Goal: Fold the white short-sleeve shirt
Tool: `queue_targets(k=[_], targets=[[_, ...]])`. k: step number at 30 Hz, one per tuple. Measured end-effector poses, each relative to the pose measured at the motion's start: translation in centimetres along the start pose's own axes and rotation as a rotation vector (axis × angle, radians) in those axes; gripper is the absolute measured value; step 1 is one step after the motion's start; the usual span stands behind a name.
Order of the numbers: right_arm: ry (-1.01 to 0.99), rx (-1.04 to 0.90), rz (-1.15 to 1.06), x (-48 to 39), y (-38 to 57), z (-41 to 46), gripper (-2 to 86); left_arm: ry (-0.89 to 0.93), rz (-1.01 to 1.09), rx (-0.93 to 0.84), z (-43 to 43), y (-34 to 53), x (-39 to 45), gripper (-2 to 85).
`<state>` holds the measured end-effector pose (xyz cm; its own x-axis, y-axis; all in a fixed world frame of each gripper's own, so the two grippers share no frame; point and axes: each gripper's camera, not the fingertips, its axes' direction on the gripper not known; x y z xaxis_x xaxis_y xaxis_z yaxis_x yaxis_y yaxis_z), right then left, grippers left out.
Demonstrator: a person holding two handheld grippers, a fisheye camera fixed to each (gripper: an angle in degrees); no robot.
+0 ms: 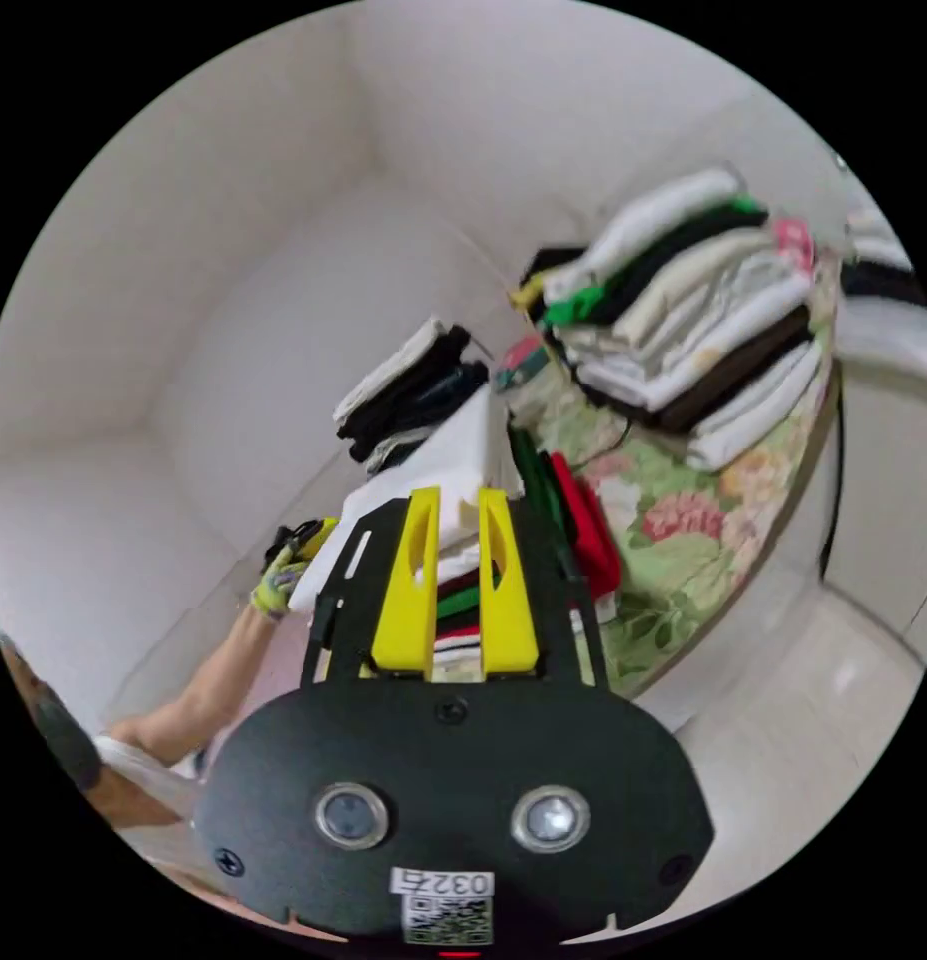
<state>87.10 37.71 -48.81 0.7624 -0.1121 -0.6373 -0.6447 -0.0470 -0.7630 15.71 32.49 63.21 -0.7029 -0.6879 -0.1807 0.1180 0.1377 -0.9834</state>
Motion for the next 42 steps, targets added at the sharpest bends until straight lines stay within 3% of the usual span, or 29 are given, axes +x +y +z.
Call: queue_targets(k=[4, 8, 14, 20, 22, 24, 28, 31, 36, 42], targets=[[0.060, 0.081, -0.345, -9.0, 3.1, 1.0, 1.7, 0.033, 0.230, 0.056, -5.9, 9.2, 0.7, -0.6], [0.057, -0.056, -0.547, -14.9, 4.8, 7.9, -0.7, -0.062, 0.396, 0.064, -13.4, 24.0, -0.1, -0.8], [0.178, -0.221, -0.582, -15.6, 6.1, 17.3, -1.0, -0.312, 0.445, 0.128, -24.3, 46.5, -2.4, -0.9], [0.122, -0.213, -0.420, -13.0, 4.9, 17.8, -1.0, -0.699, 0.238, 0.193, -31.1, 64.5, -4.6, -0.9], [0.078, -0.111, -0.408, -14.1, 5.3, 15.5, -1.0, -0.803, 0.189, 0.242, -32.9, 68.5, -4.8, -0.9], [-0.063, 0.020, -0.456, -16.8, 7.6, 12.7, -1.0, -0.915, 0.139, 0.285, -34.7, 72.8, -5.1, -0.9], [-0.362, -0.037, -0.511, -21.3, 12.9, 13.4, -1.0, -1.042, 0.053, 0.316, -36.4, 77.1, -6.4, -0.9], [-0.629, -0.193, -0.506, -24.5, 18.2, 17.3, -1.0, -1.050, 0.032, 0.382, -37.6, 79.8, -7.3, -0.9], [-1.013, -0.542, -0.419, -29.6, 25.3, 26.0, -1.0, -1.165, 0.050, 0.342, -37.0, 80.9, -8.6, -0.9], [-1.175, -0.671, -0.352, -32.3, 26.6, 31.2, -1.0, -1.342, 0.111, 0.276, -34.9, 80.7, -9.4, -0.9]])
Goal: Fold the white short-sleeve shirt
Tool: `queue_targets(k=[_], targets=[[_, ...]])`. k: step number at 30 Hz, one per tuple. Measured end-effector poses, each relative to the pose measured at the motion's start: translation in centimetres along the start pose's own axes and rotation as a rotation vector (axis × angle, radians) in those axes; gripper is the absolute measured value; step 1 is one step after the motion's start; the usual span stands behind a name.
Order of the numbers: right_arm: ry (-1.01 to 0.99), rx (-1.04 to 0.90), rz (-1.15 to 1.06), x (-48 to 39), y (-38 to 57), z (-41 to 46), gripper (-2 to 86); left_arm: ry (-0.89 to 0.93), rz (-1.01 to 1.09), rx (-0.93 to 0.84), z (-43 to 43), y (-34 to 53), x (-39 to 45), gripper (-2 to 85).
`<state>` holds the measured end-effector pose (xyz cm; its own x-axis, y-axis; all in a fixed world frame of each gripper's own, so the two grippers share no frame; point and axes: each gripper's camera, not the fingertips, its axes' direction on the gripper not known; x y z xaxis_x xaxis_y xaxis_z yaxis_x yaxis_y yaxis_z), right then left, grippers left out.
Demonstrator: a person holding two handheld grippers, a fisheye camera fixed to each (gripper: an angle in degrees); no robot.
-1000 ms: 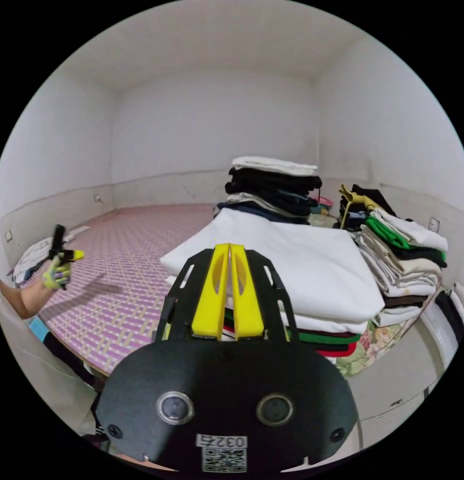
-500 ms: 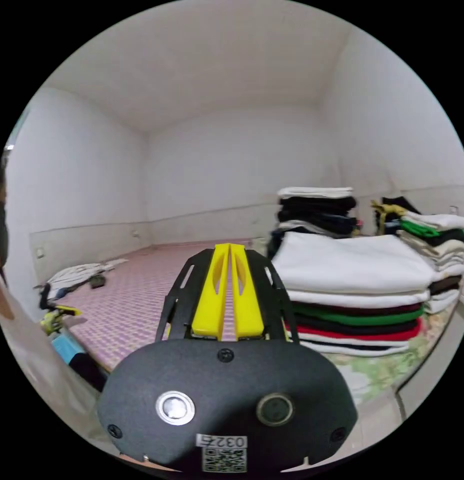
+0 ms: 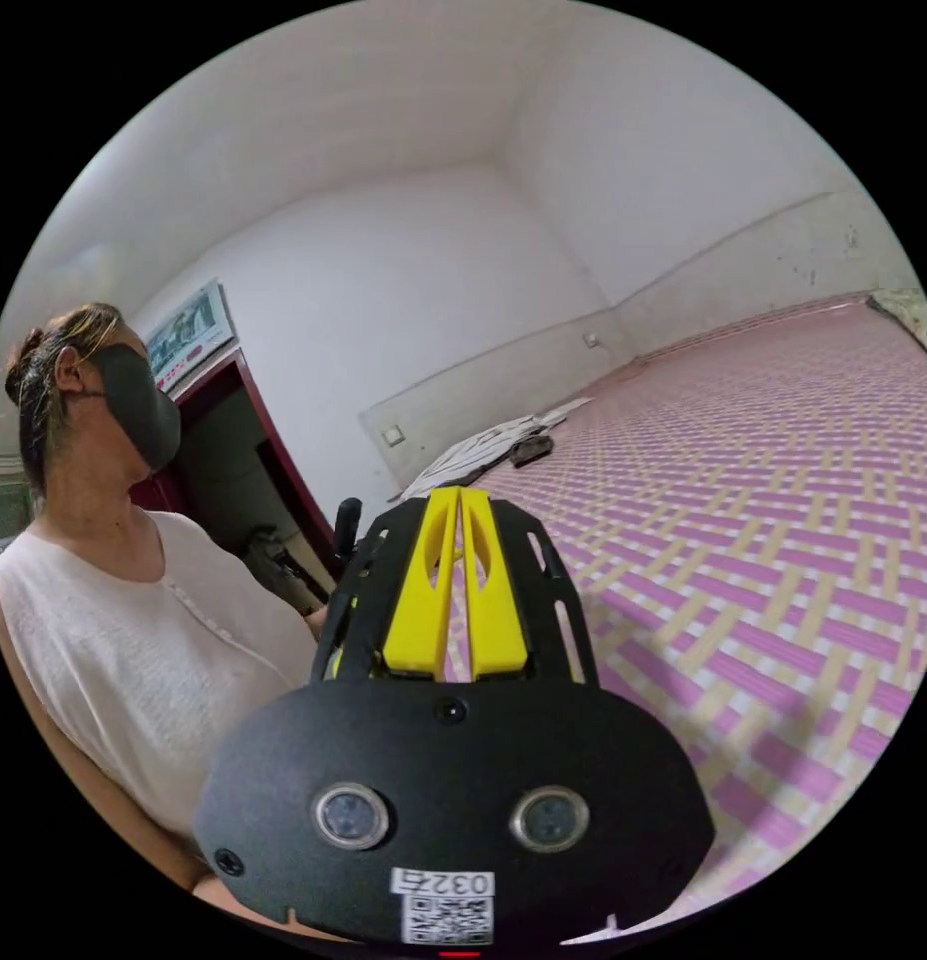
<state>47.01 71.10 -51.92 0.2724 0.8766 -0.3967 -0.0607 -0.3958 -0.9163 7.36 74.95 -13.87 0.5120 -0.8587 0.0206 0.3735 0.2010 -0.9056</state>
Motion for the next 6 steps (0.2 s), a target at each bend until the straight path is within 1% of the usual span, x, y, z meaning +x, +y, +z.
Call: queue_targets(k=[6], targets=[[-0.036, -0.036, 0.003, 2.9, -2.0, 0.3, -1.0, 0.018, -0.030, 0.072, -0.5, -0.2, -1.8, -0.9]])
